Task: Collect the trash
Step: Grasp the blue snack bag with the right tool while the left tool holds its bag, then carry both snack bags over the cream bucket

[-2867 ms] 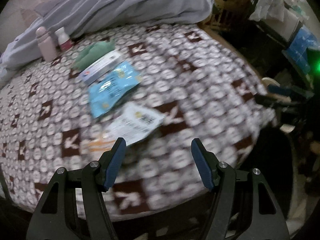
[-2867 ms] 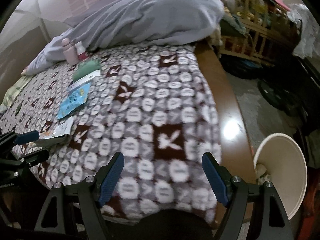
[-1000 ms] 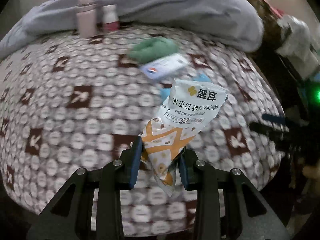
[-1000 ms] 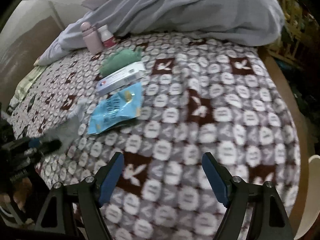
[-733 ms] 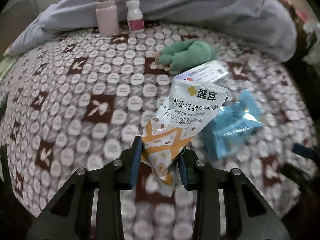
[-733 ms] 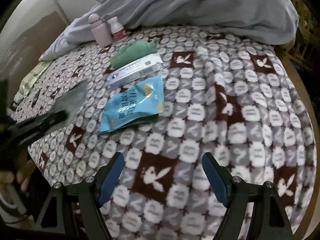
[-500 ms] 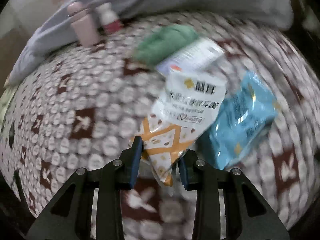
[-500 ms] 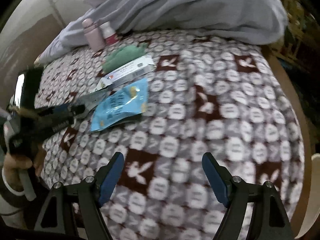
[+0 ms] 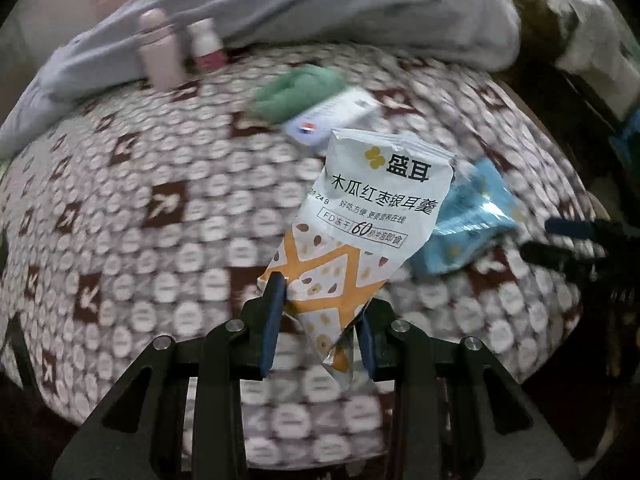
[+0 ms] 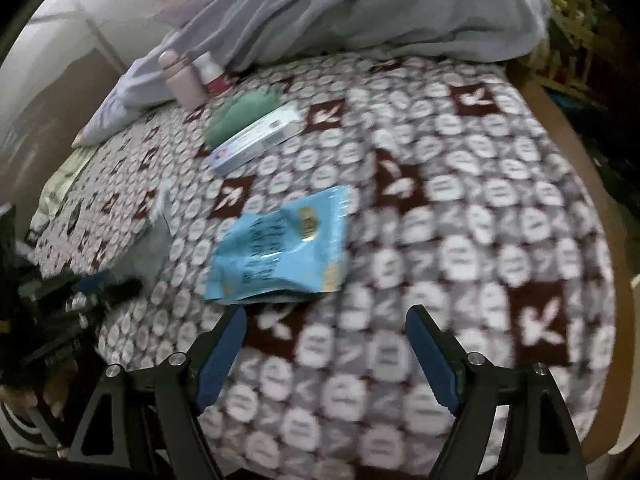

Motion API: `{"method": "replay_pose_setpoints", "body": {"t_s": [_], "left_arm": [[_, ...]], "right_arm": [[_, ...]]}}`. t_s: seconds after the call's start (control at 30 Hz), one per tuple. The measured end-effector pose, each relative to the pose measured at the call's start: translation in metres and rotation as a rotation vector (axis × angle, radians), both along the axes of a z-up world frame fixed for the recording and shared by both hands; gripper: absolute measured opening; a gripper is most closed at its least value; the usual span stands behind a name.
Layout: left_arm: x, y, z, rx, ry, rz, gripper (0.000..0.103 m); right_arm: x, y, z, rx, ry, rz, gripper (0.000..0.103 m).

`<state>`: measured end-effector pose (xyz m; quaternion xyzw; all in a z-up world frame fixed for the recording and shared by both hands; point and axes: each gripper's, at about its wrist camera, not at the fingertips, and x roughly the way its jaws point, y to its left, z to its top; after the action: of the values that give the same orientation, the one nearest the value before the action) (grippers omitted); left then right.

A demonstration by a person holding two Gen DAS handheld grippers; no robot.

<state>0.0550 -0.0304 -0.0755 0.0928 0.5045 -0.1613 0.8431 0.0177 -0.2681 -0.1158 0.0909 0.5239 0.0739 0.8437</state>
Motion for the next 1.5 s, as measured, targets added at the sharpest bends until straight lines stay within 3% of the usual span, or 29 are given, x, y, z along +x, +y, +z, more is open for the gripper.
{"method": "replay_pose_setpoints", "body": {"t_s": [0.23,0.43,0.63,0.73,0.8,0.9,0.93,1.0,1.1,1.3,1.5], "left_arm": [[0.010,0.022,-0.001,-0.040,0.009,0.100,0.031],[0.015,0.028,-0.010,-0.041,0.026,0.127,0.031],[0.025,0.033,-0.016,-0.067,0.050,0.172,0.031],[0.028,0.031,-0.017,-0.058,0.045,0.177,0.031],[0.029,0.029,-0.021,-0.056,0.055,0.178,0.031],[0.032,0.025,-0.026,-0.045,0.064,0.176,0.031],[0.031,0.023,-0.025,-0.039,0.059,0.175,0.031],[0.031,0.021,-0.024,-0.038,0.050,0.174,0.031],[0.029,0.017,-0.022,-0.049,0.049,0.169,0.031],[0.013,0.003,-0.008,-0.078,0.016,0.154,0.031],[-0.004,-0.021,-0.003,-0.092,0.009,0.118,0.031]], "right_arm": [[0.017,0.035,0.012,-0.061,-0.045,0.182,0.080],[0.047,0.065,0.018,-0.172,-0.037,0.505,0.082],[0.066,0.086,-0.010,-0.326,0.054,0.818,0.084],[0.073,0.088,-0.024,-0.385,0.077,0.880,0.092],[0.081,0.086,-0.034,-0.430,0.070,0.875,0.092],[0.095,0.075,-0.046,-0.384,0.089,0.794,0.089],[0.097,0.070,-0.048,-0.338,0.093,0.757,0.086],[0.092,0.061,-0.044,-0.284,0.062,0.710,0.068],[0.078,0.043,-0.032,-0.166,0.038,0.629,0.057],[0.040,0.019,-0.014,-0.058,-0.003,0.467,0.051],[0.003,0.003,0.001,-0.080,-0.060,0.356,0.051]]}}
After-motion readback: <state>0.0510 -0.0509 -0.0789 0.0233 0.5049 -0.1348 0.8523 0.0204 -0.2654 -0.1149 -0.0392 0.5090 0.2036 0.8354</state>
